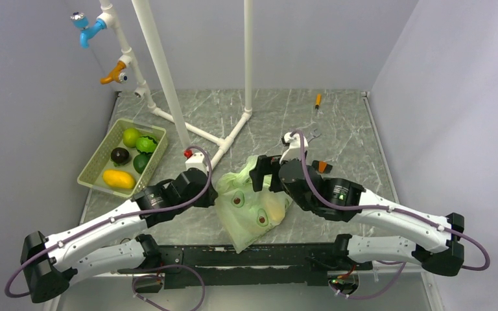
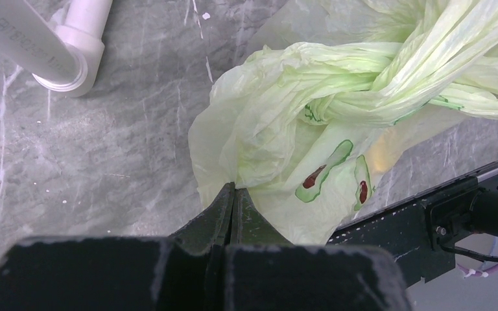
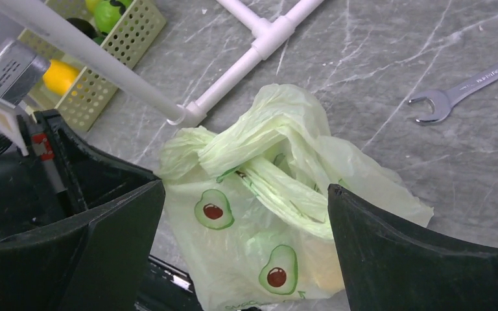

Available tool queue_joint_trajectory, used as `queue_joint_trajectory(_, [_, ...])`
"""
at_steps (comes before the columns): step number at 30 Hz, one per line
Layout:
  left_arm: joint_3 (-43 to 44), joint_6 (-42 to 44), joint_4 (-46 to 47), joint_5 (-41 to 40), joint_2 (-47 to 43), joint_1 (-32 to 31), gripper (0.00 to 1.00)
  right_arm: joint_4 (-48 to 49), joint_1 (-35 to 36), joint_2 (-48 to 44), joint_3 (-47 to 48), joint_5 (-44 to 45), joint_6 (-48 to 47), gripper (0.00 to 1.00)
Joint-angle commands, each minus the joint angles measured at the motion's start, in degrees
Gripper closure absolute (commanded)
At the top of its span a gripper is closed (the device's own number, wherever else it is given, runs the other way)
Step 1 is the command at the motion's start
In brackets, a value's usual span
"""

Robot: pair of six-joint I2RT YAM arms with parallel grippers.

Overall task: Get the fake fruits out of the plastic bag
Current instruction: Untie the plastic bag at the center of the board.

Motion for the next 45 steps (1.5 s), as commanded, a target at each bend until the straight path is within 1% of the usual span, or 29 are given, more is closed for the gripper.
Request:
queue_joint_trajectory(1, [3.33, 0.43, 0.00, -1.08, 1.67, -0.21, 1.00, -2.70, 0.85, -2.56, 0.16, 1.51, -0.34, 0.01])
queue_joint_trajectory(3, [4.57, 0.11, -1.00, -1.10, 2.90, -0.21, 1.00, -0.41, 0.72, -4.53, -1.06, -1.36, -3.18, 0.01])
queue_joint_trajectory(5, [5.41, -0.45, -1.09, -0.64, 3.43, -0.26, 1.00, 5.21, 0.72, -6.22, -3.87, -8.02, -5.84, 0.03])
queue_joint_trajectory(7, [5.92, -0.82, -0.63, -0.09, 3.68, -0.24, 1.00, 9.14, 0.70, -6.15, -6.31, -12.34, -4.02, 0.05])
queue_joint_trajectory(10, [6.80, -0.98, -0.61, -0.33, 4.11, -0.22, 1.00, 16.38, 0.79, -3.39, -9.35, -16.97, -0.43, 0.06])
queue_joint_trajectory(12, [7.92, -1.20, -1.94, -0.89, 4.61, -0.26, 1.00, 18.70, 0.67, -0.93, -9.23, -17.18, 0.80, 0.06])
queue_joint_trajectory(16, [8.79, -1.78, -4.14, -1.22, 5.07, -0.22, 1.00, 20.32, 0.19, 1.74, -8.51, -13.53, 2.43, 0.07])
queue_joint_trajectory(17, [8.53, -2.27, -4.06, -1.18, 5.05, -0.21, 1.00, 20.80, -0.02, 1.92, -9.04, -12.00, -0.33, 0.10])
queue_joint_trajectory(18, [8.08, -2.92, -3.79, -1.07, 4.92, -0.21, 1.00, 21.14, -0.40, 1.92, -9.74, -10.57, 4.79, 0.11])
queue_joint_trajectory(19, [7.51, -3.44, -3.15, -0.61, 4.82, -0.27, 1.00, 21.57, -1.00, 1.93, -10.71, -9.60, 7.22, 0.13])
queue_joint_trajectory(21, [5.89, -3.91, -1.74, 0.58, 4.48, -0.26, 1.00, 23.24, -2.62, 2.46, -12.28, -9.29, 9.07, 0.16])
queue_joint_trajectory(23, [5.13, -5.11, -2.32, 0.66, 3.96, -0.21, 1.00, 24.62, -4.51, 3.73, -13.18, -10.28, 9.21, 0.20])
queue_joint_trajectory(26, [2.53, -5.92, 0.16, 1.62, 1.85, -0.22, 1.00, 26.04, -8.61, 6.69, -13.17, -16.85, 11.08, 0.27])
queue_joint_trajectory(27, [1.44, -5.64, 2.13, 2.64, 1.32, -0.28, 1.00, 27.54, -10.01, 7.79, -13.84, -20.56, 11.97, 0.33])
queue_joint_trajectory(28, [0.49, -5.13, 4.14, 3.42, 1.05, -0.22, 1.00, 29.68, -11.44, 9.06, -14.41, -24.68, 12.38, 0.43])
queue_joint_trajectory(29, [-0.03, -4.81, 5.19, 3.94, 1.14, -0.21, 1.00, 31.61, -13.07, 10.45, -14.62, -29.09, 12.66, 0.50])
queue_joint_trajectory(31, [0.02, -4.48, 5.70, 4.65, 2.12, -0.21, 1.00, 31.34, -14.12, 12.92, -13.06, -33.37, 11.90, 0.56])
queue_joint_trajectory(33, [0.99, -3.19, 5.45, 5.53, 3.86, -0.21, 1.00, 27.10, -14.18, 14.25, -10.68, -32.73, 9.61, 0.57])
queue_joint_trajectory(35, [2.62, -1.94, 4.47, 5.80, 5.72, -0.27, 1.00, 24.86, -14.33, 13.74, -9.89, -31.89, 7.34, 0.58])
queue_joint_trajectory(37, [4.28, -0.63, 3.39, 5.75, 7.47, -0.21, 1.00, 23.24, -15.40, 12.04, -10.02, -33.24, 5.03, 0.78])
queue_joint_trajectory(39, [5.29, 0.13, 1.96, 5.49, 8.52, -0.21, 1.00, 20.59, -17.44, 8.80, -10.46, -34.77, 3.43, 0.89])
queue_joint_trajectory(40, [5.35, 0.55, 1.94, 5.40, 8.64, -0.21, 1.00, 19.96, -18.40, 7.19, -11.26, -35.20, 2.63, 0.91])
queue_joint_trajectory(42, [5.11, 0.85, 1.94, 4.84, 8.66, -0.05, 1.00, 19.59, -21.19, 4.79, -13.07, -40.73, 0.76, 0.95])
queue_joint_trajectory(44, [4.73, 1.00, 1.82, 4.44, 8.58, 0.34, 1.00, 18.99, -25.09, 4.13, -13.09, -49.26, -0.91, 1.00])
queue_joint_trajectory(45, [4.66, 0.93, 1.43, 3.78, 8.45, 0.35, 1.00, 19.02, -26.19, 4.33, -13.04, -53.41, -1.56, 1.00])
